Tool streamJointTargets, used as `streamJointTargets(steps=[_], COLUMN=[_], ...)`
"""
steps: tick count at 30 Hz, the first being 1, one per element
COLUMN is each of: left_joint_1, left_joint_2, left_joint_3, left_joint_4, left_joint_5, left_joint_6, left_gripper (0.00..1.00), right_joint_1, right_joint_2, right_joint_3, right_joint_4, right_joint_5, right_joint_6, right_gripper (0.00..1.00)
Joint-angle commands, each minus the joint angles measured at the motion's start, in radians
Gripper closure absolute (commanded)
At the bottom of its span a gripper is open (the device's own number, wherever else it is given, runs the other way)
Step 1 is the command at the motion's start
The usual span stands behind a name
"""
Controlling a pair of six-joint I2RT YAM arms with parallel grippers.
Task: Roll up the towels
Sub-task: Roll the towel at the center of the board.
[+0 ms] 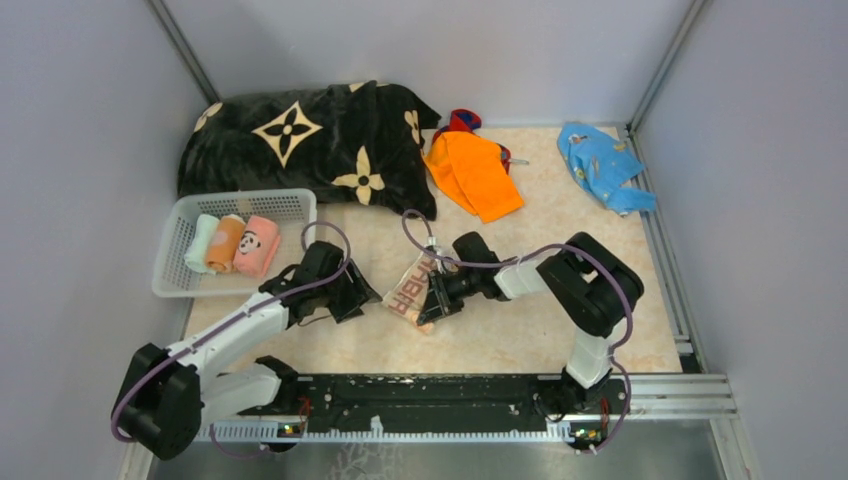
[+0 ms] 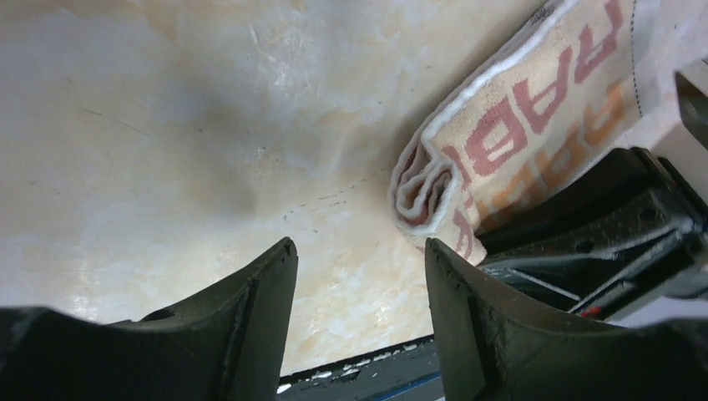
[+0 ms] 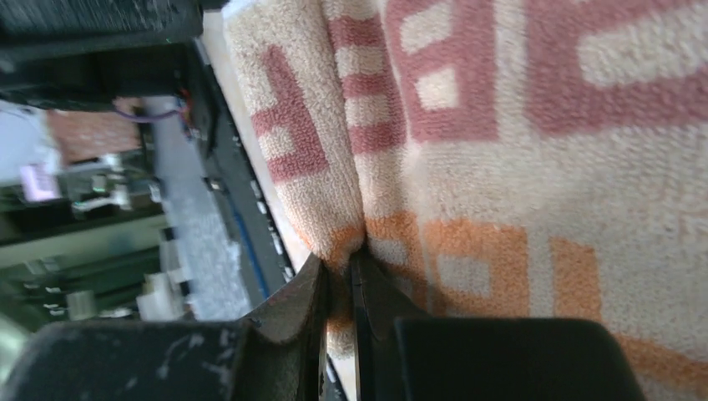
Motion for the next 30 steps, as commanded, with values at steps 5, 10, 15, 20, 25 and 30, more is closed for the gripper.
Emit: streamJointTargets(steps=[5,10,15,20,25,30], left_joint_1=[0.005,0.004,0.004,0.003,0.004,0.004], left_joint_2=[-0.022,0.048,0.139,0.232,0.297,0.346], left_joint_3=[-0.094,-0.103,-0.079,-0.048,-0.039,-0.037], left_joint_4=[0.173,0.289,0.350,0.362,0.347,0.309], left_joint_5=[0.154,0.201,0.212,0.191,0.182,0.169], left_joint_6=[-0.029,-0.046,-0.040,-0.049,-0.080,-0.097], left_gripper=[0.36,0.36,0.36,0.37,0.38,0.39], right_joint_1=[-0.098,-0.115,-0.122,-0.122,-0.120,-0.100], right_joint_2=[0.142,0.177,0.173,0.148,0.070,-0.048], right_joint_3=[-0.067,-0.039,0.004,0.037,0.078,0.136], right_joint_4=[0.333,0.293,0.173,0.086,-0.074,-0.264], right_joint_5=[-0.232,-0.232,-0.206,-0.179,-0.102,0.041], right_joint_6=[0.344,0.358,0.301,0.255,0.129,-0.009], right_gripper=[1.00,1.00,1.00,1.00,0.82,0.60])
